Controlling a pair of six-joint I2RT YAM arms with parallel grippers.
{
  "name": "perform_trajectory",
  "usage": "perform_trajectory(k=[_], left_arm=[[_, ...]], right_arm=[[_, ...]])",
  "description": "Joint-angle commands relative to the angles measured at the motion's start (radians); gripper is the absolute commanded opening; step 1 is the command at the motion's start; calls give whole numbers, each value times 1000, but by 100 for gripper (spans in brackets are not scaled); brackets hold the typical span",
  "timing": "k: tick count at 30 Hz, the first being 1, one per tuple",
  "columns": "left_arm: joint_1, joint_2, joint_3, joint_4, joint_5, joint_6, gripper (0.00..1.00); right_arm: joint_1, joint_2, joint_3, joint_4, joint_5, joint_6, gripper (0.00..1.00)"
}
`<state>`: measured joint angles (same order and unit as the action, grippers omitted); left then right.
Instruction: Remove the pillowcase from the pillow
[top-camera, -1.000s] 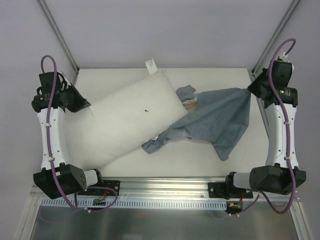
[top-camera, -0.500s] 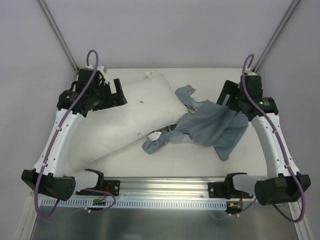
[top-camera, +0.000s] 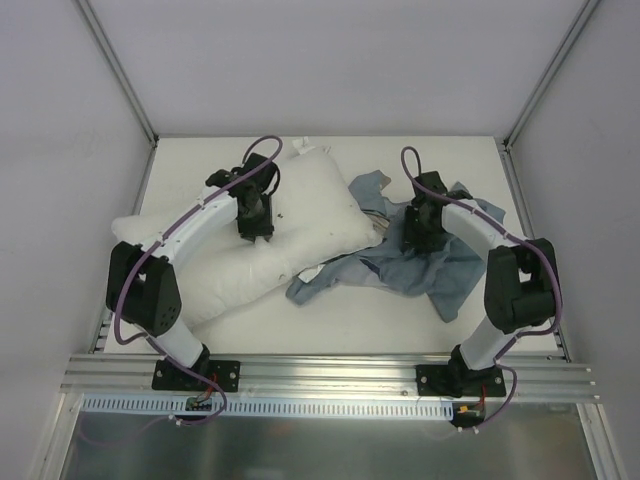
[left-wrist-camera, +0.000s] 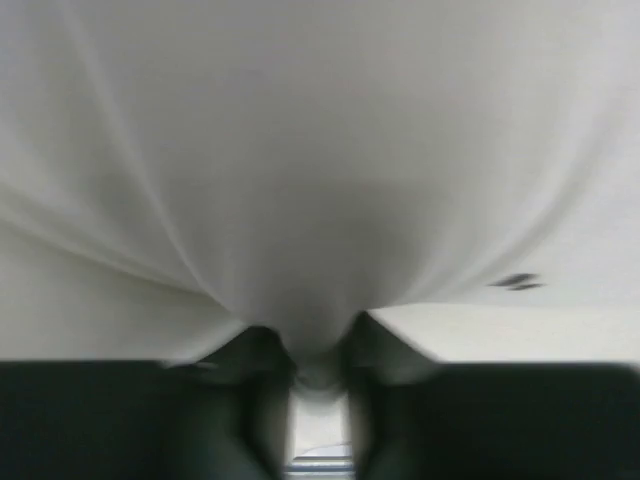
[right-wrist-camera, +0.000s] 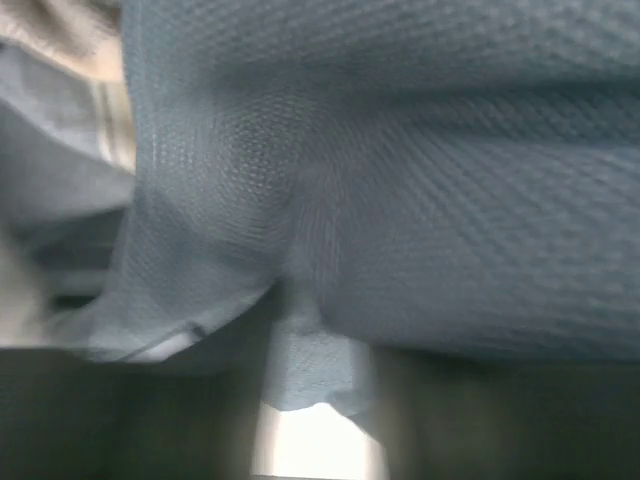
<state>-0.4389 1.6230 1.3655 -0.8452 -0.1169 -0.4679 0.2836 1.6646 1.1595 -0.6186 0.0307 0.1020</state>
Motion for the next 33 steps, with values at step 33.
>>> perform_trajectory(k=[33], left_arm=[[536,15,277,103,318,-146,5]], right_arm=[[-322,-294,273,-7,68,62,29]])
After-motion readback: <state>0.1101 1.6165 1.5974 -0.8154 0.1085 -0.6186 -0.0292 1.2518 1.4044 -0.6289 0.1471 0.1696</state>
